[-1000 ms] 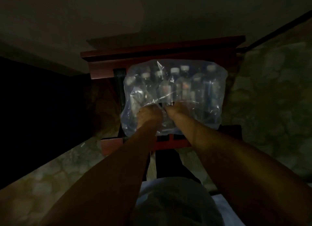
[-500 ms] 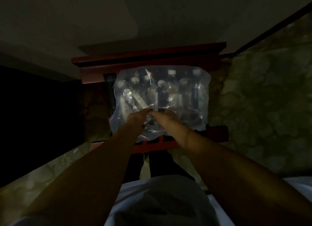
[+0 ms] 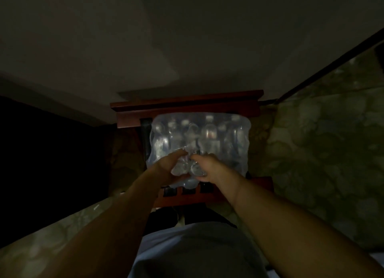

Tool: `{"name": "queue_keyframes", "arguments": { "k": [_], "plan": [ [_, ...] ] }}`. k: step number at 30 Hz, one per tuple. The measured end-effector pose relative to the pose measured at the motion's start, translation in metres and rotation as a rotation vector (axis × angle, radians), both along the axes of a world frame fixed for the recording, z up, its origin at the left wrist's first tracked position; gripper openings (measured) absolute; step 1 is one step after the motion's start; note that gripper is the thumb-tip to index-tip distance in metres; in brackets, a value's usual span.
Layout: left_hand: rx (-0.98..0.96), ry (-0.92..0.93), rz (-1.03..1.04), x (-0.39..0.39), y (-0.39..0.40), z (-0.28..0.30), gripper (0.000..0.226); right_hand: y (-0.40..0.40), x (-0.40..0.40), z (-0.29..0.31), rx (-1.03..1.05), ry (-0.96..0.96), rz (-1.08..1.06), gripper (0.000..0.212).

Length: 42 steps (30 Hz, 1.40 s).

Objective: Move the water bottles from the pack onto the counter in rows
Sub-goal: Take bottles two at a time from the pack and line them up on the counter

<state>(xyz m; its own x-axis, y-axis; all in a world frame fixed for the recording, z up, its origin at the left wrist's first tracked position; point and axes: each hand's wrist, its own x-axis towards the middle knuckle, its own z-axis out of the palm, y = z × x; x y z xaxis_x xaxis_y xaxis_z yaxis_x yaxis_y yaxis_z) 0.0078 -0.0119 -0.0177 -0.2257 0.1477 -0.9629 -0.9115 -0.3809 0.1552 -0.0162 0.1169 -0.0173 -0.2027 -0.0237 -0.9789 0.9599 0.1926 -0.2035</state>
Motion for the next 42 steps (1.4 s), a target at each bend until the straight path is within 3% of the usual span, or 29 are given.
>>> {"name": "queue_keyframes", "arguments": {
  "k": [3, 6, 11, 14, 18, 22, 24, 29, 36, 39, 42],
  "plan": [
    [-0.063, -0.008, -0.071, 0.007, 0.007, 0.009, 0.037, -0.001, -0.003, 0.013, 0.058, 0.017, 0.044, 0.022],
    [-0.142, -0.012, -0.088, 0.014, 0.013, 0.017, 0.026, -0.001, -0.008, 0.027, 0.110, 0.068, 0.188, 0.029],
    [-0.131, -0.092, -0.054, 0.021, 0.021, 0.038, 0.028, -0.004, -0.017, 0.055, 0.300, 0.223, 0.732, 0.040],
    [-0.088, -0.038, -0.024, 0.023, 0.014, 0.047, 0.025, 0.004, -0.021, 0.069, 0.252, 0.175, 0.768, 0.053],
    [-0.027, 0.085, -0.081, 0.021, 0.000, 0.059, 0.038, 0.001, -0.012, 0.082, 0.289, 0.194, 0.784, 0.063],
    [0.007, 0.141, -0.105, 0.018, -0.014, 0.073, 0.044, -0.006, -0.002, 0.095, 0.283, 0.203, 0.635, 0.069],
    [0.023, 0.174, -0.079, 0.022, -0.023, 0.077, 0.045, -0.006, 0.003, 0.102, 0.201, 0.167, 0.442, 0.063],
    [0.117, 0.260, -0.010, 0.044, -0.047, 0.091, 0.024, -0.024, 0.035, 0.123, 0.099, 0.168, 0.043, 0.034],
    [0.185, 0.391, -0.072, 0.090, -0.069, 0.128, 0.038, -0.047, 0.078, 0.159, 0.143, 0.285, -0.127, 0.046],
    [0.252, 0.482, -0.053, 0.106, -0.086, 0.147, 0.020, -0.053, 0.095, 0.178, 0.063, 0.382, -0.152, 0.048],
    [0.288, 0.579, -0.041, 0.115, -0.107, 0.167, 0.021, -0.067, 0.109, 0.199, -0.082, 0.467, -0.116, 0.046]
  ]
}}
